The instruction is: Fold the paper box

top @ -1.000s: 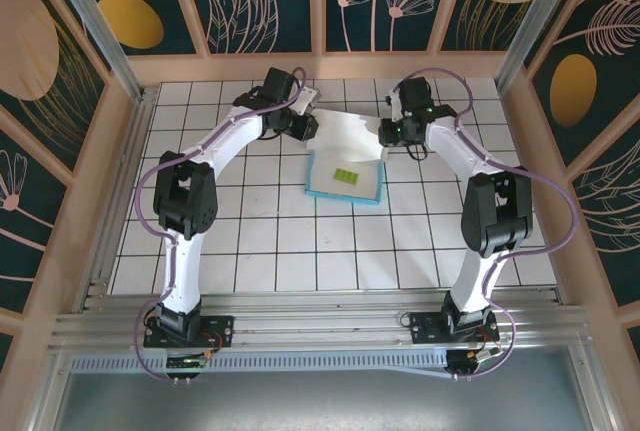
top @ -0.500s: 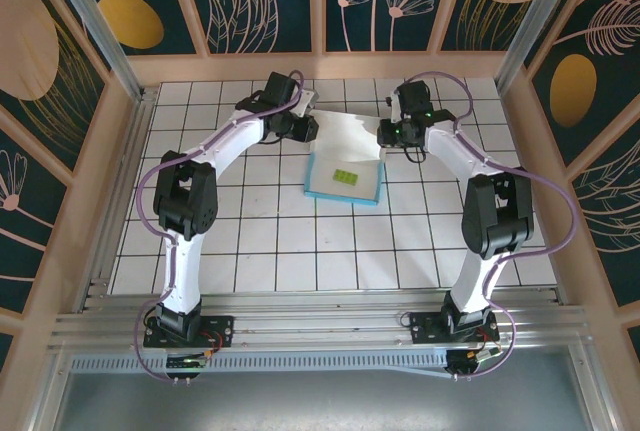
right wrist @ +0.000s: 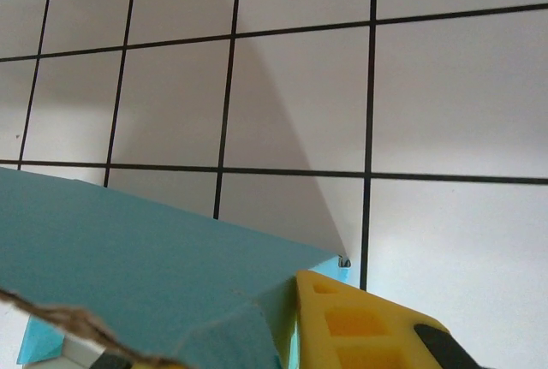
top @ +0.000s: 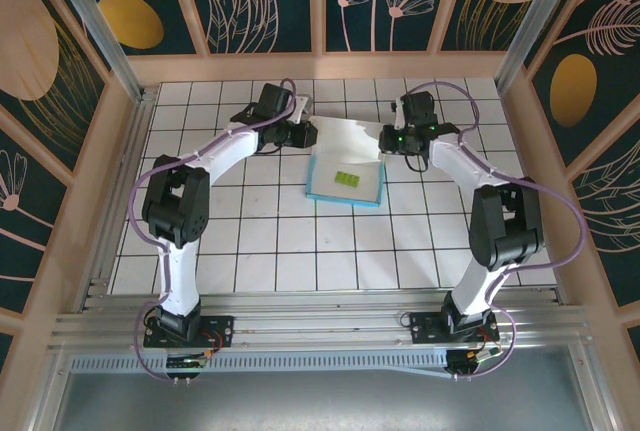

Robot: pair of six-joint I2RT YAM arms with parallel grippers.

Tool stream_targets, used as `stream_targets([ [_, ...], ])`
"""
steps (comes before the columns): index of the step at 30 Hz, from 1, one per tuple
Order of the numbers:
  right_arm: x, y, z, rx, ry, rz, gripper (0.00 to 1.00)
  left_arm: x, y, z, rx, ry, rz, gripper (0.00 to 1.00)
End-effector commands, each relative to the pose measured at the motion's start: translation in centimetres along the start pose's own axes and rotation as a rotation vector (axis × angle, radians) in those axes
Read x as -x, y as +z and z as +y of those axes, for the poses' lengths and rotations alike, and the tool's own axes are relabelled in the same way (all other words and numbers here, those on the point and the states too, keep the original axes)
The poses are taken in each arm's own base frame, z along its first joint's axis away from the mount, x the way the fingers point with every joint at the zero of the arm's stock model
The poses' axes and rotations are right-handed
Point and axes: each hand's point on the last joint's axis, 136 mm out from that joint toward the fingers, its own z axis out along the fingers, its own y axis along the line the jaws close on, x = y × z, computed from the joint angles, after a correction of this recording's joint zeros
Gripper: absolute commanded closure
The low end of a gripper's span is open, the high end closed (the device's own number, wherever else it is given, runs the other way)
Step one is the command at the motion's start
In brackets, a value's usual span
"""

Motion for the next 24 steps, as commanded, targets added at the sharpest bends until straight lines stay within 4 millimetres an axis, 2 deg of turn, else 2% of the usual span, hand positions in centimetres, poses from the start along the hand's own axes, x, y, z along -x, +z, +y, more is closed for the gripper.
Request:
stream_targets([
  [1,-0.1,-1.0,0.8,0.021,0.022,-0.049,0.84,-1.1,-0.4,-1.7,-0.076,-0.046,0.008,0.84],
  [11,-1.4,-1.6,1.0,0.022,0.033,-0.113,0.84,-3.7,-0.3,-2.3,-0.14,-0.116,-0.008,0.84],
  [24,-4.7,-2.2,0.5,-0.013,0.057,-0.167,0.84,-7.0,-0.1,-2.6,-0.153,-0.154,0.007,0.84],
])
